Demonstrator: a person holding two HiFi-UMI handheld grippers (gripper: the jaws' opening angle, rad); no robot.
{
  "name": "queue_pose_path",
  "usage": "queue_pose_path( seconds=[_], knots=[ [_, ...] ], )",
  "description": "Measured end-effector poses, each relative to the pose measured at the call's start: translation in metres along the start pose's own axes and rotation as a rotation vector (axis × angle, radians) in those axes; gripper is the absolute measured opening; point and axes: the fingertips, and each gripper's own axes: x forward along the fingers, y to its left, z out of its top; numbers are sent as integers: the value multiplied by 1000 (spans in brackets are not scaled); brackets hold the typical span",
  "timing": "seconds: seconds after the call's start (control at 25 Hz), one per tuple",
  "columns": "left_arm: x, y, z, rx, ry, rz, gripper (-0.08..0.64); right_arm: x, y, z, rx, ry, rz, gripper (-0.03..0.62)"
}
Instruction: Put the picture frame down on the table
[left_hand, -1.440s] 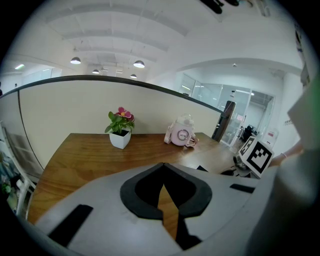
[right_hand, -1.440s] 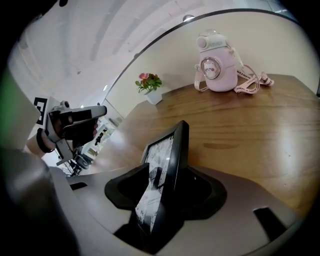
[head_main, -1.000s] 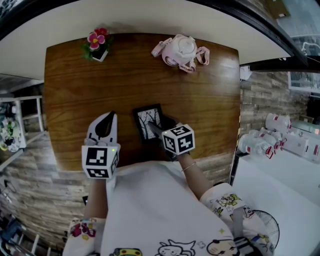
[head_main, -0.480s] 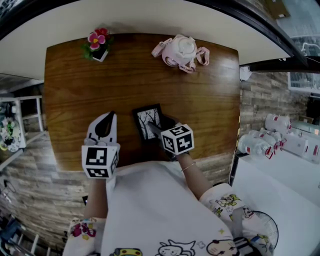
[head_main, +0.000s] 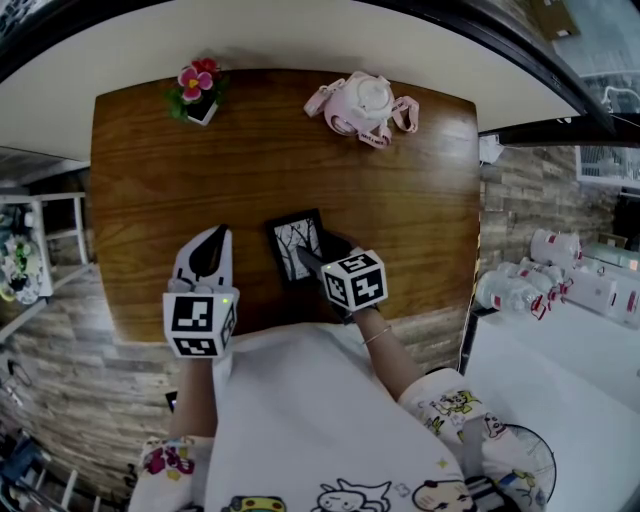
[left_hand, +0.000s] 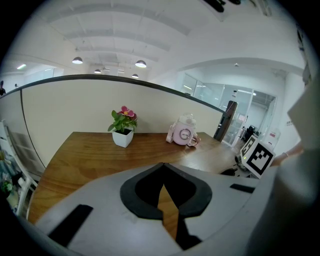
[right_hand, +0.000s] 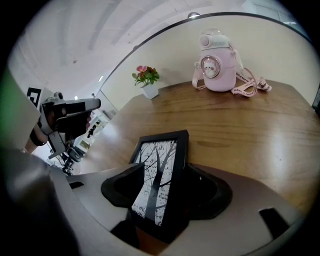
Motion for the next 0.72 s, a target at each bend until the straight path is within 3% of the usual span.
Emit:
queue_pose_path(
  seconds=[0.72],
  knots=[
    [-14,-2,9,14,-42,16,3,-15,5,13,-27,-61,-6,232]
  ],
)
